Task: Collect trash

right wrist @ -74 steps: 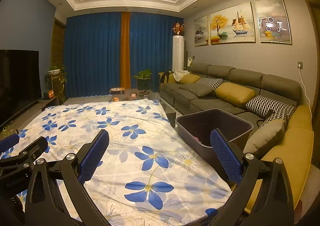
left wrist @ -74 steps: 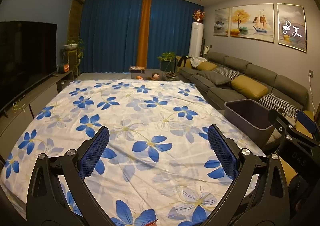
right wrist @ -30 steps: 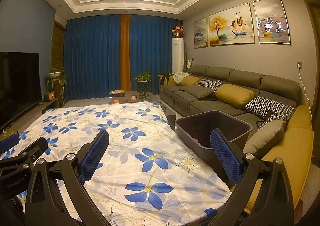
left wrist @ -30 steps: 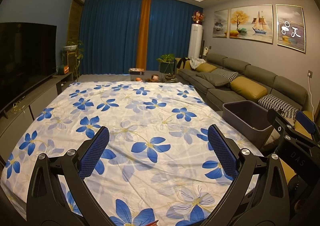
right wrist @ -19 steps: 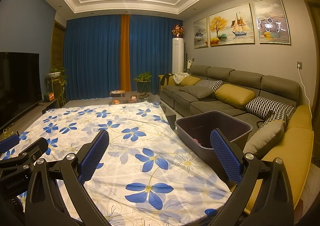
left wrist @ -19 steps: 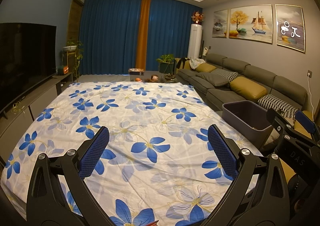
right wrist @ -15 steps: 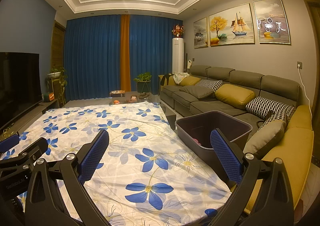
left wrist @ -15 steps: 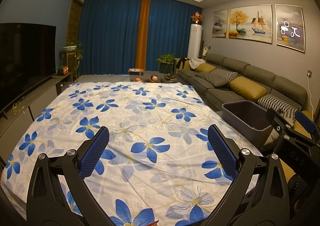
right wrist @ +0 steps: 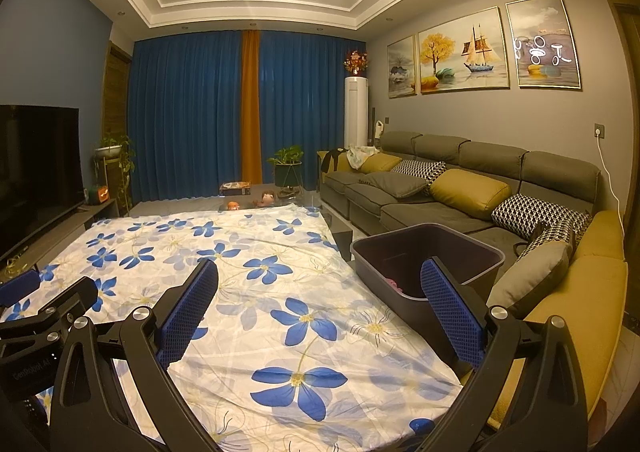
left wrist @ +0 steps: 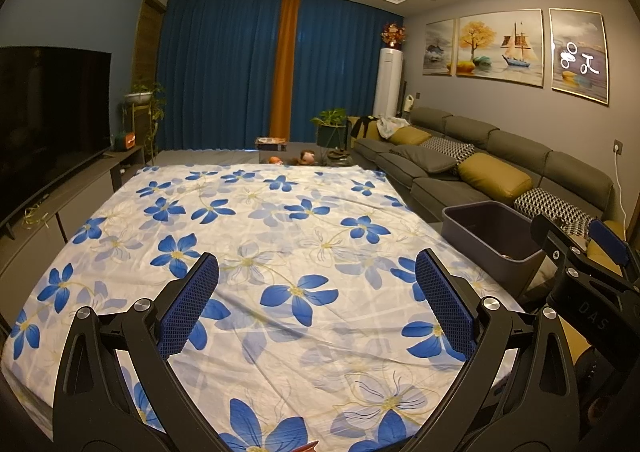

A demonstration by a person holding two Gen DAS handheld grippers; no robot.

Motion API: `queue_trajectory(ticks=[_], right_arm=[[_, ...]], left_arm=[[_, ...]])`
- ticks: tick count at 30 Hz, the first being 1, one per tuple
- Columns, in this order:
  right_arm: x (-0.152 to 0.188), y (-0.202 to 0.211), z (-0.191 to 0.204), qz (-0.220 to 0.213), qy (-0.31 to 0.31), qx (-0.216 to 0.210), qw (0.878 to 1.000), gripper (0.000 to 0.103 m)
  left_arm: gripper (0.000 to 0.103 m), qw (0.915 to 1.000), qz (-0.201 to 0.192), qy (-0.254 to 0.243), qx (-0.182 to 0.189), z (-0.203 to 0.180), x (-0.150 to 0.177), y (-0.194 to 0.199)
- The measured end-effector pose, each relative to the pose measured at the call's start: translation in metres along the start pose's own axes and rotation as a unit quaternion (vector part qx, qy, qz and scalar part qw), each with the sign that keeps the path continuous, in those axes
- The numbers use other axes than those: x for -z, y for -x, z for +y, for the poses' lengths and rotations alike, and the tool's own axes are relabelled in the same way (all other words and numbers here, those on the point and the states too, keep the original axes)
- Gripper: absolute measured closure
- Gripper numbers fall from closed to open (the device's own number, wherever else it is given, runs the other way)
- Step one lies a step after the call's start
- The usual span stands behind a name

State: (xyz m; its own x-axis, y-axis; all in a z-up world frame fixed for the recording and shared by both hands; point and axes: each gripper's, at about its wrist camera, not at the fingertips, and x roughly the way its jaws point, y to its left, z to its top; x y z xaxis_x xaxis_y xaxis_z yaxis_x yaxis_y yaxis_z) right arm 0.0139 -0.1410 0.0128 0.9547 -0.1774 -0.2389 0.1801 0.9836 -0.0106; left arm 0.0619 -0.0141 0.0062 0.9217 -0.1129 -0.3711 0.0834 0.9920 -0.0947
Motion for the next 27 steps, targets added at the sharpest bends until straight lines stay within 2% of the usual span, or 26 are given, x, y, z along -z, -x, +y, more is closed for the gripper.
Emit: queue_trajectory(ticks=[15, 19, 27], right_arm=[[0.0001, 0.0005, -0.0011, 0.0, -0.001, 0.0, 1.0, 0.006], [0.0, 0.0007, -0.0007, 0.0, -0.002, 0.0, 1.0, 0.006], [0.0006, 0.0006, -0.001, 0.001, -0.003, 0.001, 1.0, 0.006]], left_arm=[[0.006, 0.9999, -0.006, -0.009, 0.007, -0.0044, -0.0013, -0.0006], [0.015, 0.9998, -0.006, -0.017, 0.011, -0.0059, 0.001, -0.0005], [0.015, 0.9999, -0.007, -0.009, 0.011, -0.0021, 0.0014, -0.0011]])
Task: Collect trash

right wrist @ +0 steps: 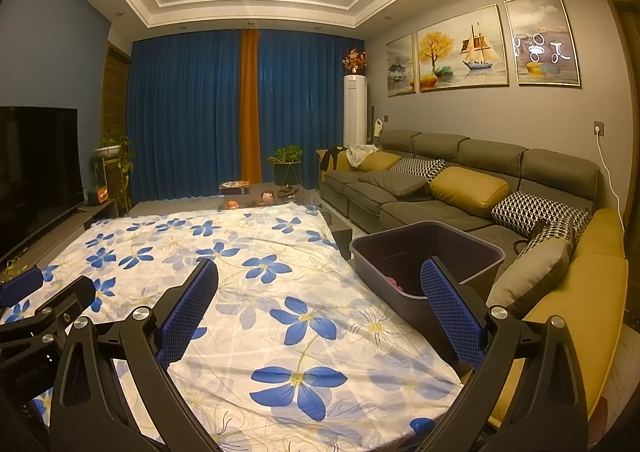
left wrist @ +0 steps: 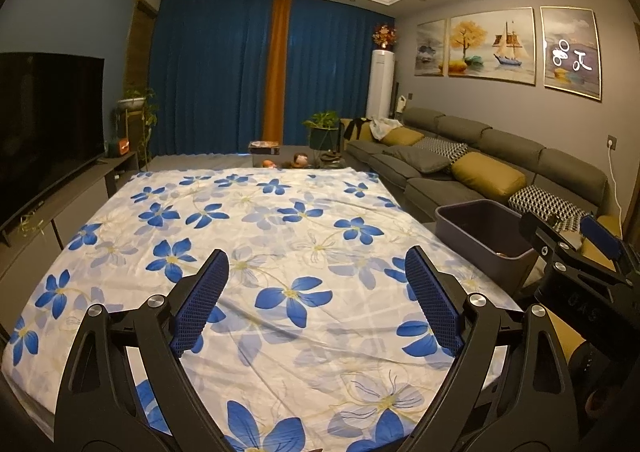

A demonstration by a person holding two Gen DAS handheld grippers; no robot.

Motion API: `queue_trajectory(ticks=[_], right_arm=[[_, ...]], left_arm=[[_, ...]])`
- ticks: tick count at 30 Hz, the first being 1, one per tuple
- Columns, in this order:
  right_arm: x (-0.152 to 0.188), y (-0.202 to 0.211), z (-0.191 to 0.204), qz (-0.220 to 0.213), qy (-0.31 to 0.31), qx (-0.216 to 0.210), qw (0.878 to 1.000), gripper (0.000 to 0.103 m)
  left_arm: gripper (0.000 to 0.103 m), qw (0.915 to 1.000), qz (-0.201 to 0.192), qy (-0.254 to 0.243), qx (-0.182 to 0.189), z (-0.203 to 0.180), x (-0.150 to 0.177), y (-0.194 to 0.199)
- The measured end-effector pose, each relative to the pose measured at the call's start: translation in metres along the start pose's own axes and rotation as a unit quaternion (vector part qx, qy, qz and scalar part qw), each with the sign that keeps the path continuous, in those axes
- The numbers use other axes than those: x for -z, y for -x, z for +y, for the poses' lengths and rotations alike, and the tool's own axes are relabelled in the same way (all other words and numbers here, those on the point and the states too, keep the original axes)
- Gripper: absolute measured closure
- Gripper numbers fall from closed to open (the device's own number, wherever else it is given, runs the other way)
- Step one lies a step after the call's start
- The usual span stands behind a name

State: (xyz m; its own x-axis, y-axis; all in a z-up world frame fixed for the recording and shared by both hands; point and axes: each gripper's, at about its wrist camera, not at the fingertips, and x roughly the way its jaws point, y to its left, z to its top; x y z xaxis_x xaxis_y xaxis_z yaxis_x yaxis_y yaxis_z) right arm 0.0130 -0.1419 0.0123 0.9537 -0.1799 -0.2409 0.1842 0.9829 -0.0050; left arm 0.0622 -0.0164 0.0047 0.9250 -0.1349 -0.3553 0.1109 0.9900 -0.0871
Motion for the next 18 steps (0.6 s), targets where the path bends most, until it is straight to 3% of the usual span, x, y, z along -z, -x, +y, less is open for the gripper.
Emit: queue_trajectory(ticks=[18], right_arm=[[-0.001, 0.002, -0.007, -0.002, -0.012, 0.004, 1.0, 0.006]], left_arm=[[0.009, 0.9996, 0.009, 0.025, -0.006, 0.012, 0.002, -0.001]])
